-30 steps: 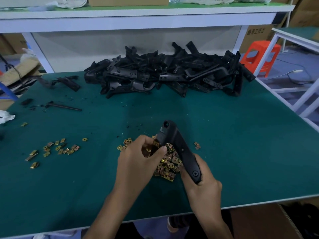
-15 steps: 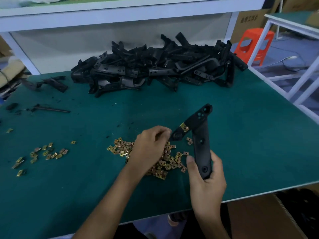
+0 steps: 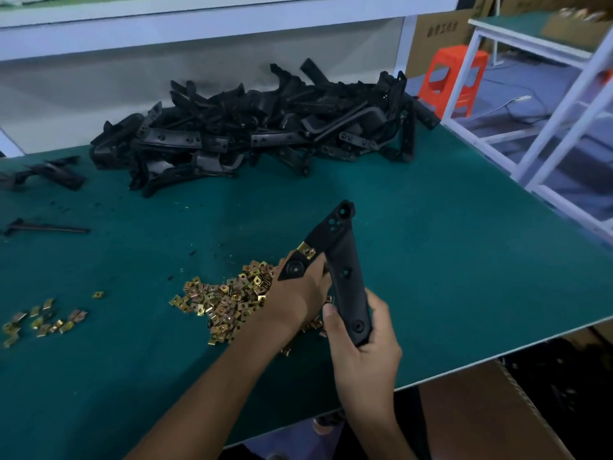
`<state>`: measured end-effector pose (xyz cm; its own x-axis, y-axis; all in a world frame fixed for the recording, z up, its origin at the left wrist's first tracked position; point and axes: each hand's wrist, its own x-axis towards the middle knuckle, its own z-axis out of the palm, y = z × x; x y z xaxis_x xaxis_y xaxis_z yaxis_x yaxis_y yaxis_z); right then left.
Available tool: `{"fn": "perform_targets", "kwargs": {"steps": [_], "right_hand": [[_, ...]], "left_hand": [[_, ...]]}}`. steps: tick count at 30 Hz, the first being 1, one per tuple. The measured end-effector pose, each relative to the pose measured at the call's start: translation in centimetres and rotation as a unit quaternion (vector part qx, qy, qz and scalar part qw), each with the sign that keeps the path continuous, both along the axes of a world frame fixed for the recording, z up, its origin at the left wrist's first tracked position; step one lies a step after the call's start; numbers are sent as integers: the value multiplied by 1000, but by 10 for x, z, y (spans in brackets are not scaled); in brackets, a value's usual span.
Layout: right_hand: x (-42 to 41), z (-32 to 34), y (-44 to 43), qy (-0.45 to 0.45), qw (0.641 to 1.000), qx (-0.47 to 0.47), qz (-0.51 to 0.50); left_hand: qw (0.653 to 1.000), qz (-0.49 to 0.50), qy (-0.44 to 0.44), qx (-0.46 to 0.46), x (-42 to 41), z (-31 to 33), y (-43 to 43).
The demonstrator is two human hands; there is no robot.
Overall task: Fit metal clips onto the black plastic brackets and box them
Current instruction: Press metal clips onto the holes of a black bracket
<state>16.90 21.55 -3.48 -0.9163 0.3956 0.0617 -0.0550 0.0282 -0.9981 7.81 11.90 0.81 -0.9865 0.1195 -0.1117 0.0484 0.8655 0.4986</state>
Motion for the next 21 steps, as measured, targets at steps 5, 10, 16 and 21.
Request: {"fn": "perform_targets", "kwargs": {"steps": [5, 10, 16, 21], "right_hand": [[1, 3, 0, -6, 1000, -3, 9], [2, 4, 0, -8, 1000, 1, 29], [3, 3, 1, -14, 998, 39, 53], [2, 0, 1, -13, 996, 66, 58]], "left_hand": [[990, 49, -4, 134, 7, -3, -16], [981, 71, 94, 155, 16, -5, -56], [962, 129, 42, 236, 32, -8, -105], [930, 167, 33, 325, 47, -5, -120]]}}
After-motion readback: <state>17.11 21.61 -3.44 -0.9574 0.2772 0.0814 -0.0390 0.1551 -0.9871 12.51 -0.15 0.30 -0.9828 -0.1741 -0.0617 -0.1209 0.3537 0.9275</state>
